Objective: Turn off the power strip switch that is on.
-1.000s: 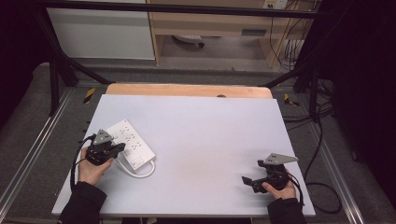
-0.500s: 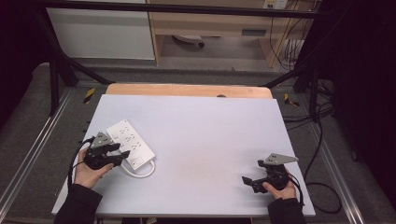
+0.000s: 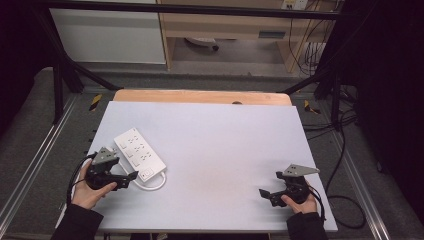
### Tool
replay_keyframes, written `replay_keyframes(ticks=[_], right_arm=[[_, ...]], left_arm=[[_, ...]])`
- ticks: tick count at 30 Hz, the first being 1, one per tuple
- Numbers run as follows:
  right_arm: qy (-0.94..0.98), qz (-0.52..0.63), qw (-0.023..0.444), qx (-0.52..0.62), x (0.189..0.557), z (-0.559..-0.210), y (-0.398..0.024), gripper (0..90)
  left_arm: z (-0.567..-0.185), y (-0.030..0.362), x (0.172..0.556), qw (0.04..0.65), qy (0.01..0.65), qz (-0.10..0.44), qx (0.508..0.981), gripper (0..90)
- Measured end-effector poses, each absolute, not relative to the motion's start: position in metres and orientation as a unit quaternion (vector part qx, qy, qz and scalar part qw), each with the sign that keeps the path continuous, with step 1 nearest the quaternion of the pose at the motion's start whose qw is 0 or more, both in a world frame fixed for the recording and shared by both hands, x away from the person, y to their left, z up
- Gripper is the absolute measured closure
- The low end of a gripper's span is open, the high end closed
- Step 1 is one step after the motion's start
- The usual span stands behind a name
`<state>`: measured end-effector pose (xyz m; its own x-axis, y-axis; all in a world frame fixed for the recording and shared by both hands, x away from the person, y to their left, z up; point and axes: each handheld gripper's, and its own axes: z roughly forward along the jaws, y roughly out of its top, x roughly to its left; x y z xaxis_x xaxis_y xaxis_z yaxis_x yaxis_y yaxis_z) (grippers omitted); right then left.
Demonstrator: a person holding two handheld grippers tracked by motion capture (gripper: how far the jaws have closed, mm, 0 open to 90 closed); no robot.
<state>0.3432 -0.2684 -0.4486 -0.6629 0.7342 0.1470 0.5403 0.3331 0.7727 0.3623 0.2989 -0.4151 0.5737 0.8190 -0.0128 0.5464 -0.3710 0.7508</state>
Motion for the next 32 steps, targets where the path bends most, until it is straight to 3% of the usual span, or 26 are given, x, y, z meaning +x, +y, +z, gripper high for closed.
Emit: replay_keyframes(ticks=[32], right_arm=[[0.812, 0.418, 0.113, 0.392, 0.344, -0.450, -0.267, 1.5]], left_arm=[[-0.444, 0.294, 0.340, 0.358, 0.408, 0.175, 0.821, 1.7]])
